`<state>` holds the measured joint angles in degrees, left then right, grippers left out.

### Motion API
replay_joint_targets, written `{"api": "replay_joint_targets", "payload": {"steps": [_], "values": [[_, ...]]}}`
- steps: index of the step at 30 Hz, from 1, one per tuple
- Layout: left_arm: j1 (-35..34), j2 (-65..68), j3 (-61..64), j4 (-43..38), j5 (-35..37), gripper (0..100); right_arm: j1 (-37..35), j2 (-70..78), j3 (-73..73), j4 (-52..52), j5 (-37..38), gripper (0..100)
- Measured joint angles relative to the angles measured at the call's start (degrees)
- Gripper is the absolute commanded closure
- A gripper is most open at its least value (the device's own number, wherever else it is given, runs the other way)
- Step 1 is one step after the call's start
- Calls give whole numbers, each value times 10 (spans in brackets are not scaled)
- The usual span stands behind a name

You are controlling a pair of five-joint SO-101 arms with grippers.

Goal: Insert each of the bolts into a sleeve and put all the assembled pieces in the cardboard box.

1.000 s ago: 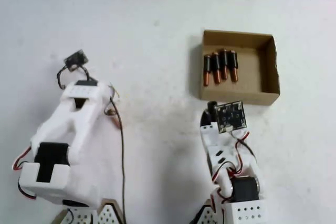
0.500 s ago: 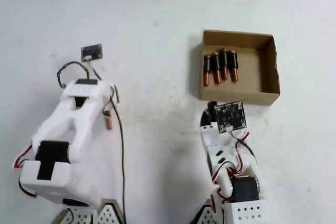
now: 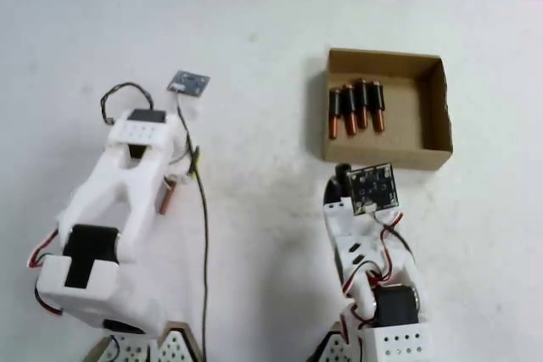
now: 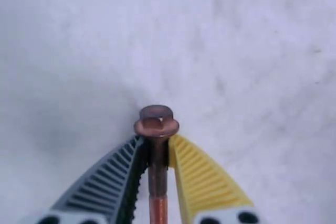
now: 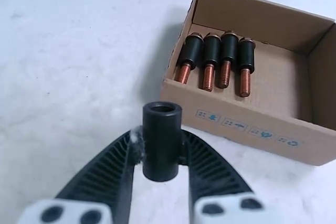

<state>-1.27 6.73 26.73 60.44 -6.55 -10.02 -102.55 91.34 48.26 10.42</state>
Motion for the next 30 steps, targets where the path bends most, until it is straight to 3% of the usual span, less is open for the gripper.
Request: {"api": "replay_joint_targets", "payload": {"steps": [7, 17, 30], "values": [[0, 0, 0, 2, -3, 978, -33, 0, 20, 0, 17, 981], [33, -7, 0, 2, -65, 980, -104, 0, 33, 0, 72, 981], [75, -230, 0, 2, -64, 980, -177, 0, 50, -40, 76, 981]]}}
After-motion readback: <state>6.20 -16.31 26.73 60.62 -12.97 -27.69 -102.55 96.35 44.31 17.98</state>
